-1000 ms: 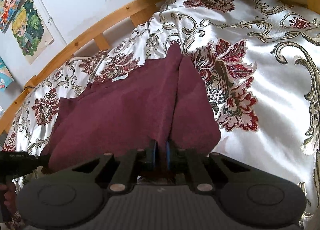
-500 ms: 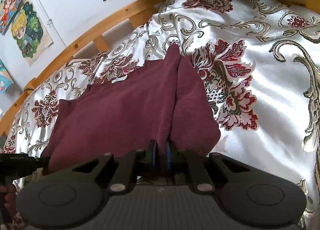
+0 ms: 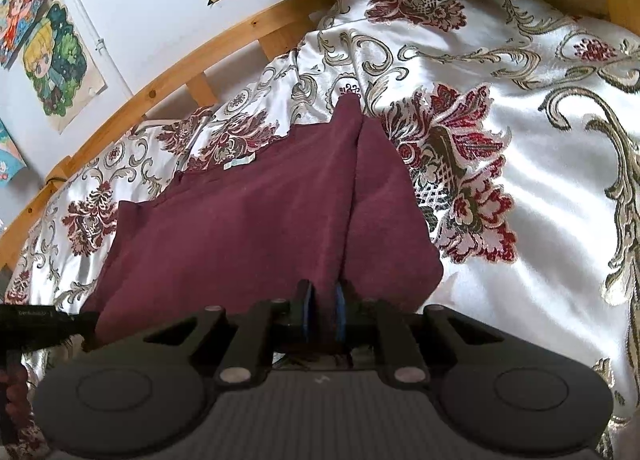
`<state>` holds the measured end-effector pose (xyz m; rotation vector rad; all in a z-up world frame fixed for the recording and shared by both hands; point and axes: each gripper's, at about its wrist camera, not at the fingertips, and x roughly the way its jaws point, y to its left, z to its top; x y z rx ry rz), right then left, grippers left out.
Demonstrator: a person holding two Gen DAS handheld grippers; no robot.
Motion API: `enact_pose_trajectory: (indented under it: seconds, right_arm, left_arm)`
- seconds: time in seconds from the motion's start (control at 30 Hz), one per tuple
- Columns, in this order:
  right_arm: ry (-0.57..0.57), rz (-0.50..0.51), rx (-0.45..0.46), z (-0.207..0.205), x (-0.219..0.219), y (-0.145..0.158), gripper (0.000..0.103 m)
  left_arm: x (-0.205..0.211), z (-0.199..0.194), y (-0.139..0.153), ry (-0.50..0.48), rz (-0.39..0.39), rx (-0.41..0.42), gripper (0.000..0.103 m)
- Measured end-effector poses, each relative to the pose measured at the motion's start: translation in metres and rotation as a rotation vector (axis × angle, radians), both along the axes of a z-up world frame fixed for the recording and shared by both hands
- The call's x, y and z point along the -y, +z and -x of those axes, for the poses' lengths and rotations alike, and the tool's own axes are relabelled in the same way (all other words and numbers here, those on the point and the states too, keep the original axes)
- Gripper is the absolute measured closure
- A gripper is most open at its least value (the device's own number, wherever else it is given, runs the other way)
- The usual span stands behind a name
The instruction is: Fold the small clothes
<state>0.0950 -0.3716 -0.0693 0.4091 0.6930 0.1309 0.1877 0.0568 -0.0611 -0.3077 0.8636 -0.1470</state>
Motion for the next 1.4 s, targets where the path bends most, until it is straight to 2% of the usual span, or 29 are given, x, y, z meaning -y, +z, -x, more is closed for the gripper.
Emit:
enact_pose_trajectory:
  seconds: [0.03, 0.07, 0.1, 0.13, 0.23, 0.33, 0.37, 0.4, 0.47, 0.53, 0.73, 0.83, 0.9, 1.03, 1.17, 1.23, 1.33, 1.4]
  right_arm:
    - [-0.001, 0.006, 0.0, 0.0, -0.001, 0.0, 0.085]
    - [-0.004, 0.011, -0.001, 0.0, -0.001, 0.001, 0.083]
    - [-0.005, 0.013, -0.002, 0.0, -0.001, 0.001, 0.082]
    - [-0.009, 0.015, -0.005, 0.0, -0.001, 0.001, 0.079]
    - [-0.013, 0.029, -0.003, 0.001, -0.002, 0.004, 0.067]
    - [-0.004, 0.118, 0.026, 0.004, -0.012, 0.01, 0.053]
    - [0.0, 0.151, 0.038, 0.004, -0.016, 0.012, 0.044]
    - [0.005, 0.175, 0.052, 0.005, -0.019, 0.013, 0.039]
    - [0.022, 0.191, 0.081, 0.007, -0.023, 0.016, 0.011]
    - [0.024, 0.219, 0.11, 0.01, -0.029, 0.019, 0.002]
    - [0.045, 0.307, 0.144, 0.01, -0.044, 0.015, 0.0]
    - [-0.004, 0.34, 0.212, 0.007, -0.052, 0.022, 0.0]
    - [-0.043, 0.35, 0.235, -0.002, -0.064, 0.03, 0.0]
    - [-0.017, 0.3, 0.252, -0.02, -0.09, 0.035, 0.0]
    - [0.176, 0.381, 0.259, -0.025, -0.123, 0.021, 0.0]
    - [0.226, 0.423, 0.234, -0.027, -0.127, 0.011, 0.0]
    - [0.194, 0.362, 0.223, -0.029, -0.113, 0.009, 0.0]
    - [0.136, 0.373, 0.253, -0.028, -0.109, 0.013, 0.0]
  left_arm:
    - [0.004, 0.0, 0.003, -0.012, -0.035, 0.01, 0.065]
    - [0.007, 0.001, 0.007, -0.02, -0.061, 0.021, 0.058]
    - [0.009, 0.002, 0.009, -0.018, -0.079, 0.031, 0.044]
    - [0.009, 0.003, 0.012, -0.008, -0.088, 0.036, 0.034]
    - [0.004, 0.007, 0.018, 0.025, -0.08, 0.06, 0.023]
    - [-0.004, 0.008, 0.023, 0.072, -0.064, 0.094, 0.006]
    - [-0.006, 0.007, 0.024, 0.087, -0.059, 0.1, 0.005]
    - [-0.008, 0.006, 0.025, 0.097, -0.051, 0.102, 0.003]
    - [-0.013, 0.001, 0.024, 0.101, -0.01, 0.09, 0.001]
    - [-0.015, -0.004, 0.021, 0.106, 0.019, 0.069, 0.001]
    - [-0.011, -0.017, -0.002, 0.117, 0.031, -0.038, 0.001]
    - [-0.008, -0.021, -0.012, 0.109, 0.005, -0.063, 0.001]
    - [-0.006, -0.021, -0.015, 0.093, -0.021, -0.062, 0.001]
    - [-0.001, -0.021, -0.017, 0.088, -0.058, -0.059, 0.001]
    - [0.005, -0.017, -0.019, 0.094, -0.103, -0.036, 0.001]
    - [0.007, -0.013, -0.02, 0.112, -0.114, -0.016, 0.001]
    - [0.011, -0.009, -0.022, 0.137, -0.131, 0.006, 0.001]
    - [0.013, -0.007, -0.023, 0.14, -0.143, 0.02, 0.001]
